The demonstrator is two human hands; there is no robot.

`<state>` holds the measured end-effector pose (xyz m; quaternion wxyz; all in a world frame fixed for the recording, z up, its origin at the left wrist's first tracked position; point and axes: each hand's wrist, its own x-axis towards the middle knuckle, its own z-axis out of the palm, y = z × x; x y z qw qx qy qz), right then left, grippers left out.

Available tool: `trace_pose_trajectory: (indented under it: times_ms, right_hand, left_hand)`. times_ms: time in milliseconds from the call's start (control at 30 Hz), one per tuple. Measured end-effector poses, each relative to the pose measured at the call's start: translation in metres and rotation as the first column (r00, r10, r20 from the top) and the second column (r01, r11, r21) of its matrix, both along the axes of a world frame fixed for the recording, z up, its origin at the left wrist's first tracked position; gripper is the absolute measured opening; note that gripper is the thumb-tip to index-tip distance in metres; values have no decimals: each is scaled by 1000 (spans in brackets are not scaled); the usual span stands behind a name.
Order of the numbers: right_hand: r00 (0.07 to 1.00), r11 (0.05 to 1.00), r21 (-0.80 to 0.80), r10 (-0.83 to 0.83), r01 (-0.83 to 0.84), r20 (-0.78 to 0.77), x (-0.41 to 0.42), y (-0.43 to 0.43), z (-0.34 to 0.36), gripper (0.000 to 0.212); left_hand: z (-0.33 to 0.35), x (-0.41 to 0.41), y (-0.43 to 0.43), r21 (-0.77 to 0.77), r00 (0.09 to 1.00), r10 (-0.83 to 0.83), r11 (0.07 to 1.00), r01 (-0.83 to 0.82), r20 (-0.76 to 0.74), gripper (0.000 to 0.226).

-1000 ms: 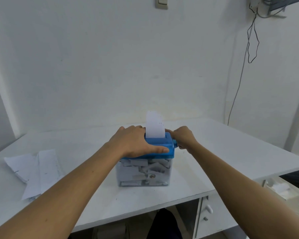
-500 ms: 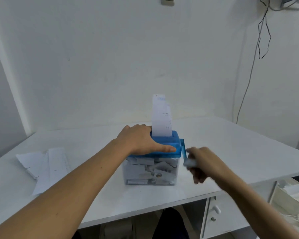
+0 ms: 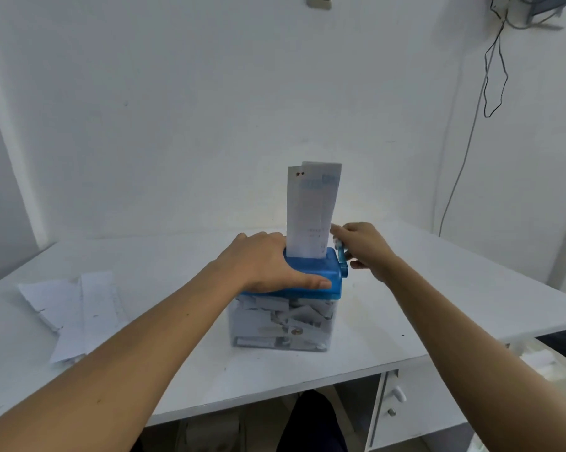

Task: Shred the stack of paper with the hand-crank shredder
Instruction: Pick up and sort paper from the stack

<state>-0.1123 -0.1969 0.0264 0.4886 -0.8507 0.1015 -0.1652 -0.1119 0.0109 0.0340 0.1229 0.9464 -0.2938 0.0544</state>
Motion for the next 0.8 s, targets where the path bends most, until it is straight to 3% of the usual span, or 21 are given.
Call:
trace_pose_trajectory:
  times_ms: [167, 333, 567, 800]
  right_hand:
    - [996, 999, 48, 12, -8, -88, 5, 1, -38, 48]
    - [988, 999, -1, -35, 36, -148, -9, 5, -56, 28]
    - [990, 995, -65, -77, 70, -117, -39, 14, -76, 42]
    - [988, 993, -32, 110, -114, -107, -109, 17, -47, 52]
  left_hand:
    - [-2, -1, -1, -6, 1000, 10, 1000, -9, 24, 97]
    - [-3, -1, -2, -8, 999, 28, 1000, -28, 37, 96]
    - [-4, -2, -2, -8, 998, 58, 998, -58, 40, 101]
    - [5, -7, -3, 64, 997, 75, 995, -73, -18, 103]
